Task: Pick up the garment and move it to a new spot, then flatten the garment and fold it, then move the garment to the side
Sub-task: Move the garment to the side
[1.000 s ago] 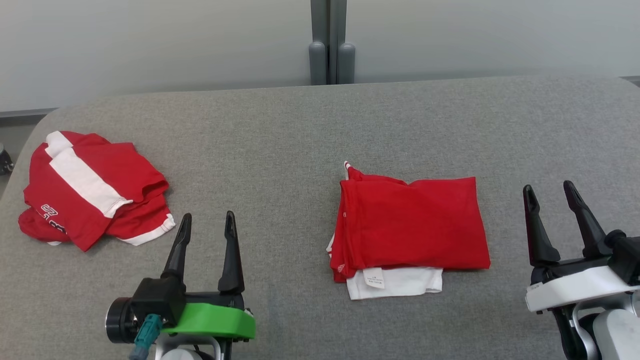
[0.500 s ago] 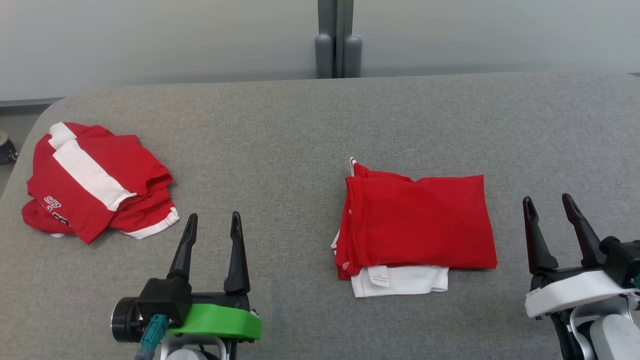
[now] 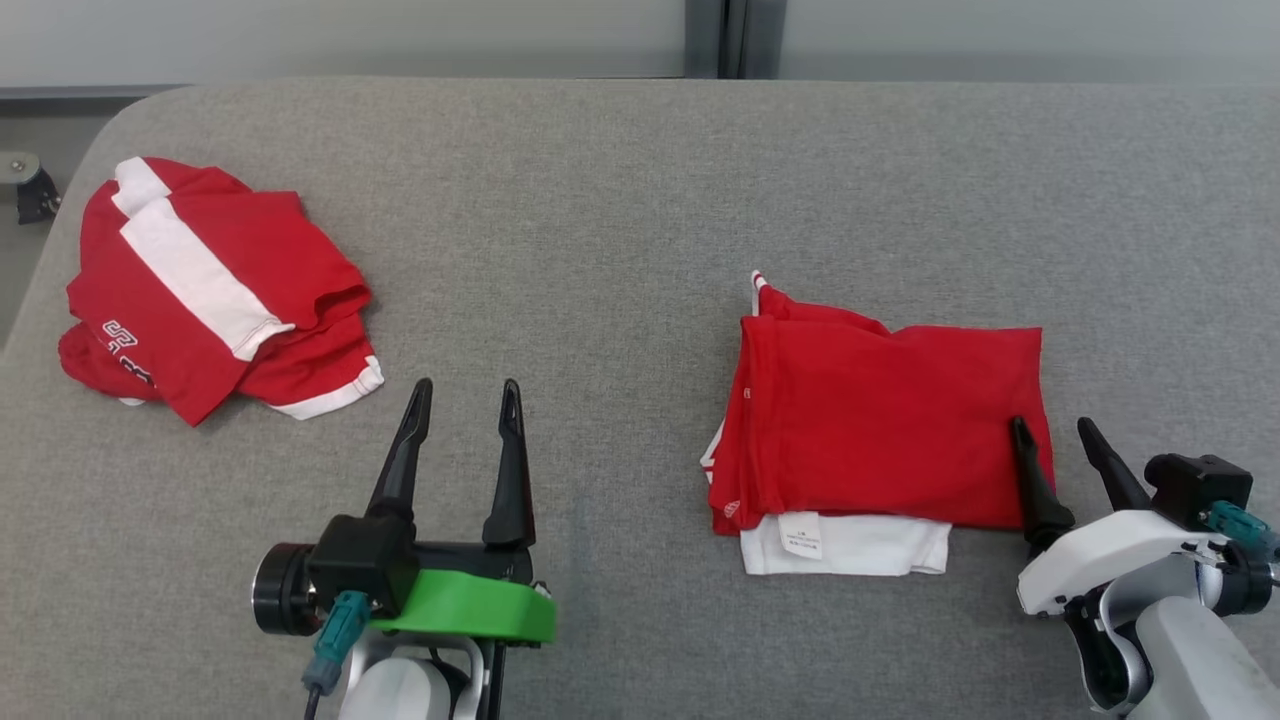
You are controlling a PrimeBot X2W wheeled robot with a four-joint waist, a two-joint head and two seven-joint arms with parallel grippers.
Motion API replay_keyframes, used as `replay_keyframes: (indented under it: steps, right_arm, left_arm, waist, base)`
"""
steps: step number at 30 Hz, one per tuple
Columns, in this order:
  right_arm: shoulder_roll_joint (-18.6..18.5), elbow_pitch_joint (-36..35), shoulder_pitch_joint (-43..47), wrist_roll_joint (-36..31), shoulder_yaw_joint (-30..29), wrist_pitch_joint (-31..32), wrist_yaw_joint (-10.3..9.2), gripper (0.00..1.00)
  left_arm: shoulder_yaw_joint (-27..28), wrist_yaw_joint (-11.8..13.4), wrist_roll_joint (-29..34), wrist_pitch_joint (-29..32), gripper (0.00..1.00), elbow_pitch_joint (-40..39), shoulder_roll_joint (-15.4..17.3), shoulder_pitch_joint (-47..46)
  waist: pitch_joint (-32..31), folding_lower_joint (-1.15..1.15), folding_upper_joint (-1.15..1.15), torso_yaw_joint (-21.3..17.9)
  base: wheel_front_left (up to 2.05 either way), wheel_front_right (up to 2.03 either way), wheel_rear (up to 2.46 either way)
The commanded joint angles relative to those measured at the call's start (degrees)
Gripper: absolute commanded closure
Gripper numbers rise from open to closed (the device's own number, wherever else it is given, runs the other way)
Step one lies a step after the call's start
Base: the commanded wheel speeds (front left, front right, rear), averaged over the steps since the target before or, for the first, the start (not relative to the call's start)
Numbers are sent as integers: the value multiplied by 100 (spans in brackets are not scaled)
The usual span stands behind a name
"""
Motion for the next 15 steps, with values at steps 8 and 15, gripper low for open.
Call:
replay_keyframes:
  steps: [8, 15]
  right_arm:
    - [-121, 731, -475, 531, 528, -8, -2, 0]
    - [-262, 1049, -685, 506, 991, -18, -3, 100]
  left_arm:
    - [-40, 91, 20, 1, 0, -14, 15, -153]
    - [-88, 59, 103, 0, 0, 32, 16, -169]
  waist:
    - [248, 0, 0, 233]
    - [175, 0, 0, 90]
  base:
    - [0, 0, 0]
    - [0, 0, 0]
